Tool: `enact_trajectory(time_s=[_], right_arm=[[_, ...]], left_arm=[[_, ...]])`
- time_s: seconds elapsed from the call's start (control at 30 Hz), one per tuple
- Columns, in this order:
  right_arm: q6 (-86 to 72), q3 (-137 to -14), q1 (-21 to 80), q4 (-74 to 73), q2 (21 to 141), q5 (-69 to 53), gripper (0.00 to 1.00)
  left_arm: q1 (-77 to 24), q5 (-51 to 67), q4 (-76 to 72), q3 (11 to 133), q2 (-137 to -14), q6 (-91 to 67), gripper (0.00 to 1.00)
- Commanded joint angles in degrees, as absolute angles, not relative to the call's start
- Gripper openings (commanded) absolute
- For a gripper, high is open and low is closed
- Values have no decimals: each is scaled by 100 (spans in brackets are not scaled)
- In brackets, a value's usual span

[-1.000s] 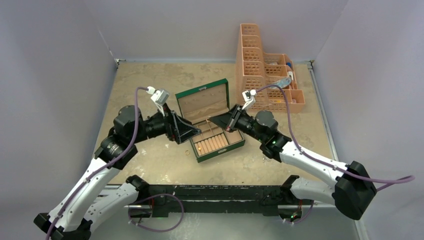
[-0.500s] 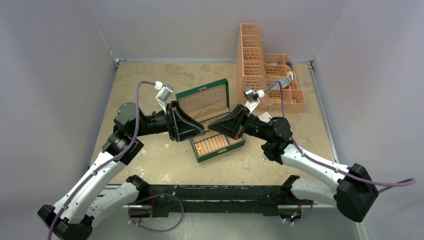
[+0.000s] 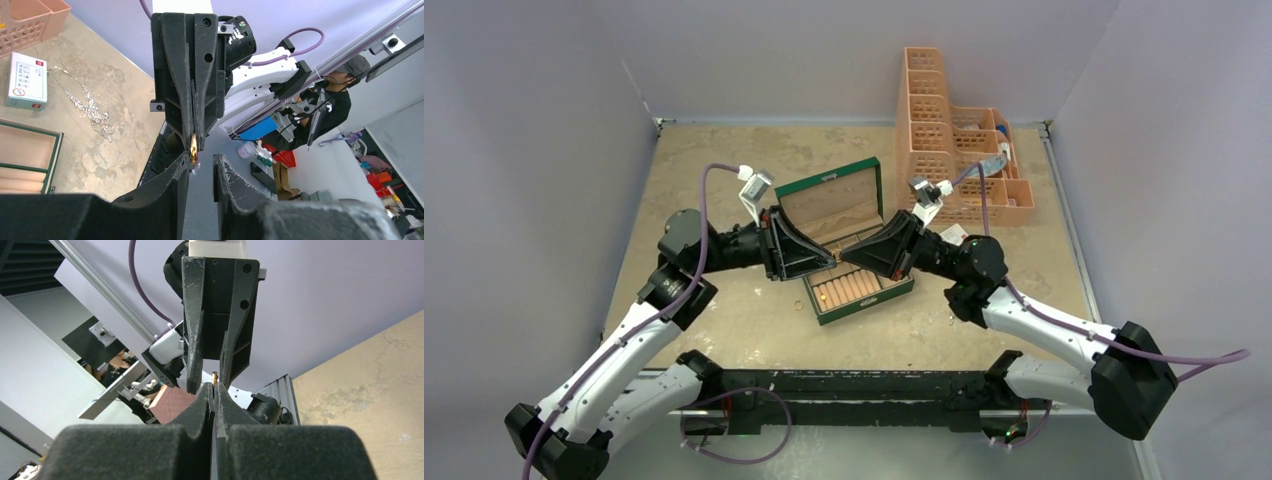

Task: Organize the mixed jewelry

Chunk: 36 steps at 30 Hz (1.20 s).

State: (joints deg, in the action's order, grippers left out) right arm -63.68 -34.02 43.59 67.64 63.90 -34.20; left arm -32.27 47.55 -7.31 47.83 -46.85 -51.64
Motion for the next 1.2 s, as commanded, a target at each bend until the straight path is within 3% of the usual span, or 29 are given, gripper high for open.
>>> enact_trajectory(time_s=[0.0,0.27,0.33,0.5,0.67,0.8,1.03,1.17], right_arm=[[-6372,-3391,4352,7112,6397,-3412,0],[-6413,-3300,4357,7075,6379,-3271,0],[-6443,-3273,4358,7068,6372,-3210,0],[-6529,-3270,4346,6790,6361,-3083,1],[-6383,-3330,4275,5909,6117,-2630,46],[-6341,-3114,4104,5258,5770,-1853,53],[-6428,-3366,3954,2027,5370,983,51],[-6628,-3416,3958,1069,5050,1996,49]], left_arm=[[-3221,4551,-1303,4635,-4685,-5447,23],[-3225,4153,-1500,4408,-4549,-5519,9],[-3223,4117,-1469,4389,-4536,-5506,0],[-3220,3987,-929,4585,-4535,-5278,0],[-3221,3473,1036,5375,-4790,-4622,0],[-3219,2613,3674,6674,-5611,-4140,0],[-3248,2277,3867,6475,-5707,-4384,0],[-3747,1513,4005,6455,-6048,-4760,0]])
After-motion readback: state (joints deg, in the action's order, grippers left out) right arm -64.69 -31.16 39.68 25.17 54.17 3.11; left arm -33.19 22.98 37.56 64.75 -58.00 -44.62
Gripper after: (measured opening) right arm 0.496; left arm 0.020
